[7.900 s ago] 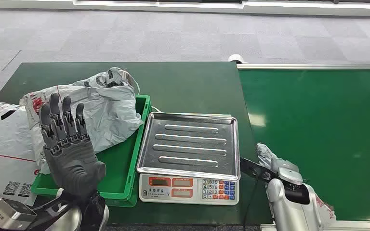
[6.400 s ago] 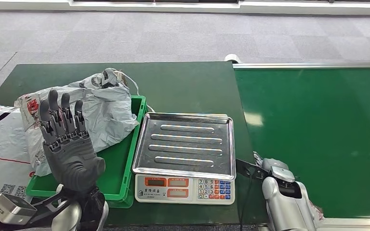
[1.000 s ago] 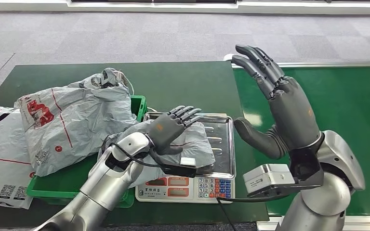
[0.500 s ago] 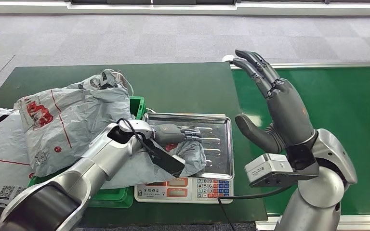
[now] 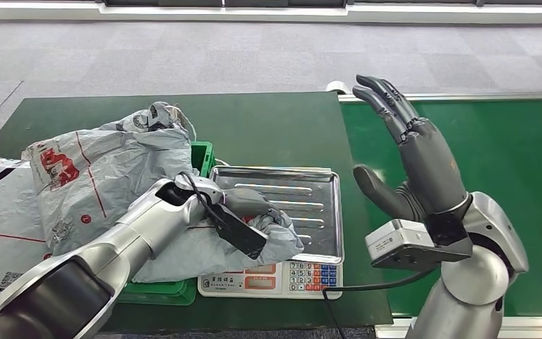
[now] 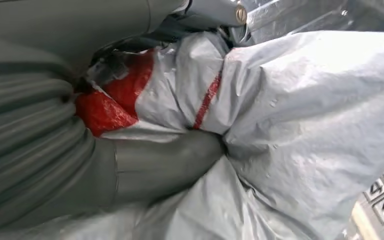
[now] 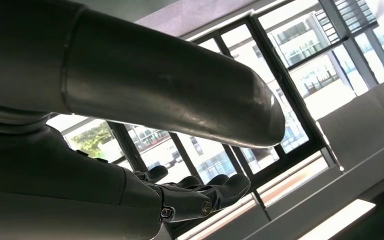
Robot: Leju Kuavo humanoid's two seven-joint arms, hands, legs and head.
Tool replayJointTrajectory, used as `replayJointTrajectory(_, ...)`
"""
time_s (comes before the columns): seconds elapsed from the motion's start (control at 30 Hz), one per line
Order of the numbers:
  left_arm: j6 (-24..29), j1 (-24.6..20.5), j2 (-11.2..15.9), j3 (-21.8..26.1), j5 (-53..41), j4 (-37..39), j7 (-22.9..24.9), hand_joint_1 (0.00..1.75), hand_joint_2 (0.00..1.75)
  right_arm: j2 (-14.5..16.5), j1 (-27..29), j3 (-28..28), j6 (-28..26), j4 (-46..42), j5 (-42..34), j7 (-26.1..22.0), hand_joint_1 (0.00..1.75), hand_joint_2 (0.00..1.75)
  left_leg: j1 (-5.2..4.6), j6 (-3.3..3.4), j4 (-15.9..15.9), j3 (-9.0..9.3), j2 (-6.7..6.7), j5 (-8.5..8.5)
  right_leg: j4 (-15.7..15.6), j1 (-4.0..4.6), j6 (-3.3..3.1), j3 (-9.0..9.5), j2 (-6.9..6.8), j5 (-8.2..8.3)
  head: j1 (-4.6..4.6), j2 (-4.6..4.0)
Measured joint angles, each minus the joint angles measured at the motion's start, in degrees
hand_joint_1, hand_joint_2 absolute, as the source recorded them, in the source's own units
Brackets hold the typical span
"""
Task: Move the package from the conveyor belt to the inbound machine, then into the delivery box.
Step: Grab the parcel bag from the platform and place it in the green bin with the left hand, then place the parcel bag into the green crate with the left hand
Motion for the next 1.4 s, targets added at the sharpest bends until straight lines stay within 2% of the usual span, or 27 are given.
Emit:
replayJointTrajectory(0.17,7.25,0.00,0.82,-0.78,3.47,-1.02,2.32,1.75,1.75,-0.07,0.54,-0.77,0.00,-0.71,0.22,-0.01,0.00,0.00,-0.02,0.01,0.01,-0.15,0.02,0.00,0.00,-0.02,0.00,-0.17,0.02,0.00,-0.01,-0.01)
replayJointTrajectory(0.23,12.16,0.04,1.73,-0.85,3.57,-2.36,5.11,1.75,1.75,-0.10,0.75,-1.07,0.00,-0.97,0.22,0.03,0.00,0.00,-0.03,0.00,0.01,-0.16,0.03,0.01,0.00,0.00,0.00,-0.21,0.03,0.01,-0.01,-0.01)
replayJointTrajectory(0.3,20.14,0.02,2.94,-0.59,1.67,-4.54,11.43,1.75,1.75,-0.20,1.24,-1.48,0.00,-1.42,0.51,0.36,0.00,0.00,-0.02,0.00,0.01,-0.19,0.01,0.03,0.00,0.03,0.00,-0.22,0.02,0.01,-0.01,0.00)
replayJointTrajectory(0.37,28.51,-0.29,4.46,0.48,-3.00,-7.71,21.58,1.75,1.75,-0.38,1.95,-1.82,0.00,-2.11,1.27,1.27,0.00,0.00,-0.01,-0.01,0.01,-0.25,0.01,0.06,0.02,0.05,-0.01,-0.26,0.02,0.02,-0.01,0.00)
replayJointTrajectory(0.43,33.11,-0.80,6.45,2.69,-8.84,-11.92,31.73,1.75,1.75,-0.55,2.54,-1.99,0.00,-2.83,2.37,2.61,0.00,0.00,0.00,-0.02,0.00,-0.31,0.04,0.07,0.04,0.05,-0.01,-0.33,0.05,0.02,0.00,0.00)
replayJointTrajectory(0.53,33.67,-0.94,9.62,7.34,-15.99,-18.29,39.94,1.75,1.75,-0.64,2.84,-2.07,0.00,-3.53,4.12,4.66,0.00,0.00,0.00,-0.03,0.00,-0.36,0.10,0.07,0.05,0.05,-0.02,-0.43,0.11,0.02,-0.01,0.00)
replayJointTrajectory(0.67,33.48,0.35,12.85,13.62,-24.17,-24.12,46.09,1.75,1.75,-0.65,2.85,-1.95,0.00,-3.96,6.28,6.84,0.00,0.00,0.01,-0.03,-0.01,-0.42,0.07,0.08,0.05,0.07,-0.02,-0.46,0.11,0.02,-0.01,0.00)
replayJointTrajectory(0.83,31.18,2.45,15.05,19.72,-33.99,-27.73,54.08,1.75,1.75,-0.65,2.76,-1.22,0.01,-4.27,8.60,9.23,0.00,0.00,0.01,-0.03,-0.01,-0.47,0.04,0.08,0.05,0.05,-0.02,-0.46,0.10,0.01,0.01,0.00)
replayJointTrajectory(0.9,28.20,3.09,15.68,21.93,-36.16,-27.97,55.60,1.75,1.75,-0.65,2.67,-0.65,0.00,-4.32,9.40,10.10,0.00,0.00,0.01,-0.03,0.00,-0.47,0.04,0.08,0.05,0.03,-0.02,-0.47,0.10,0.01,0.00,0.00)
replayJointTrajectory(0.97,25.77,3.51,16.16,23.88,-36.81,-26.68,54.99,1.75,1.75,-0.65,2.54,0.08,0.00,-4.32,9.90,10.75,0.00,0.00,0.00,-0.03,0.00,-0.47,0.04,0.08,0.04,0.03,-0.02,-0.48,0.10,0.02,-0.01,0.00)
replayJointTrajectory(1.07,26.08,3.48,16.47,26.11,-37.24,-21.48,52.66,0.44,1.75,-0.65,2.35,1.15,0.00,-4.32,10.22,11.23,0.00,0.00,0.00,-0.04,0.00,-0.46,0.02,0.10,0.04,0.05,-0.02,-0.47,0.08,0.02,-0.01,0.00)
replayJointTrajectory(1.1,26.85,3.38,16.50,26.70,-37.27,-19.50,51.92,0.00,1.31,-0.64,2.32,1.40,0.00,-4.32,10.24,11.25,0.00,0.00,0.00,-0.05,0.00,-0.46,0.02,0.10,0.05,0.05,-0.02,-0.48,0.09,0.02,-0.02,0.00)
replayJointTrajectory(1.2,29.86,2.98,16.28,28.29,-37.03,-14.29,49.32,0.00,0.00,-0.63,2.29,1.70,0.01,-4.32,9.99,11.03,0.00,0.00,0.00,-0.05,0.01,-0.45,0.03,0.11,0.05,0.06,-0.02,-0.49,0.10,0.03,-0.02,0.00)
replayJointTrajectory(1.4,35.96,2.81,14.11,31.39,-32.11,-11.54,41.39,0.00,0.00,-0.63,2.31,1.50,0.00,-4.32,8.50,9.35,0.00,0.00,0.00,-0.05,0.02,-0.47,-0.01,0.10,0.04,0.04,-0.02,-0.48,0.06,0.02,-0.02,0.00)
